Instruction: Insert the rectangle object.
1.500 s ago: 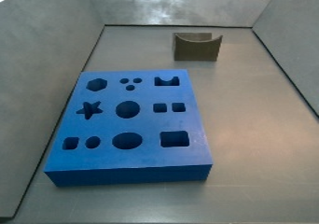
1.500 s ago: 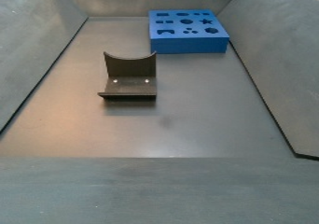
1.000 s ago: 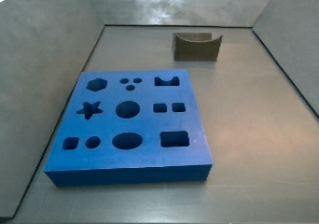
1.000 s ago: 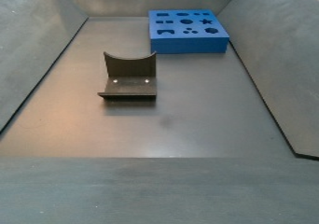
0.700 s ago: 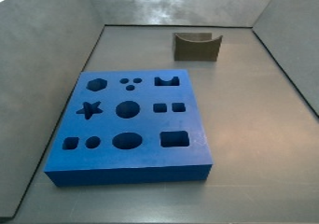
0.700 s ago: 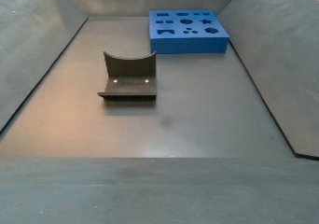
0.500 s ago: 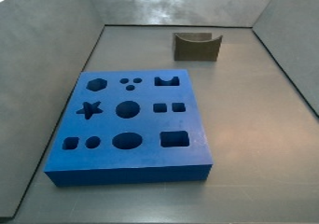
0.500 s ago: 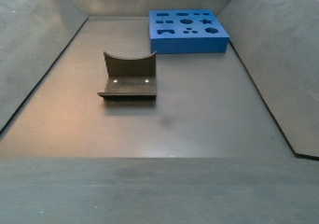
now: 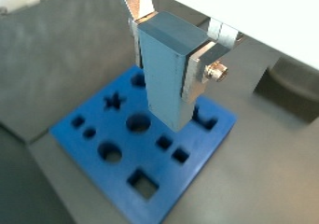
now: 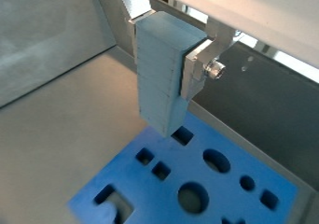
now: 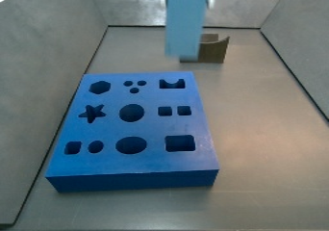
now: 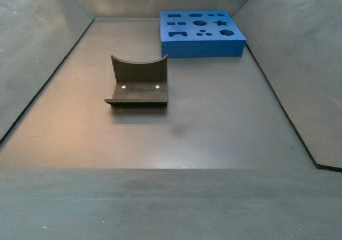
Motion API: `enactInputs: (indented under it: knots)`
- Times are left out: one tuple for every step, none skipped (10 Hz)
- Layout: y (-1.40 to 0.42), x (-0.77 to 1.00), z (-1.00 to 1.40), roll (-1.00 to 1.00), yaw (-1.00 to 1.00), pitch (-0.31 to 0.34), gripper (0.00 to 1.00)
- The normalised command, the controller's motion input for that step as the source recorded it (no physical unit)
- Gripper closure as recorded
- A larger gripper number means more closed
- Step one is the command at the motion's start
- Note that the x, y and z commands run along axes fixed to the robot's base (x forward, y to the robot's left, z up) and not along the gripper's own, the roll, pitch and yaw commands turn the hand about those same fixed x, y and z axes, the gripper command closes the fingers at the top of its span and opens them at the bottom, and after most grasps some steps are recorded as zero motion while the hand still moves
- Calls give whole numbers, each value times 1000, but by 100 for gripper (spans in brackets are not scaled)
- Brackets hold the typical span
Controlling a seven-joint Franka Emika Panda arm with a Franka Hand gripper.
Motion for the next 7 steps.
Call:
enactInputs:
  knots:
    - [-591, 491, -1000, 26, 134, -23, 100]
    - [-597, 500, -1000, 21, 114, -26, 100]
    - [-543, 440, -1000, 33, 263, 0, 100]
    - [-374, 131, -1000, 37, 626, 0, 100]
    - [-291, 0, -957, 90, 569, -86, 100]
    - [-77, -263, -623, 0, 206, -237, 100]
    - [0, -129, -171, -106, 74, -101, 100]
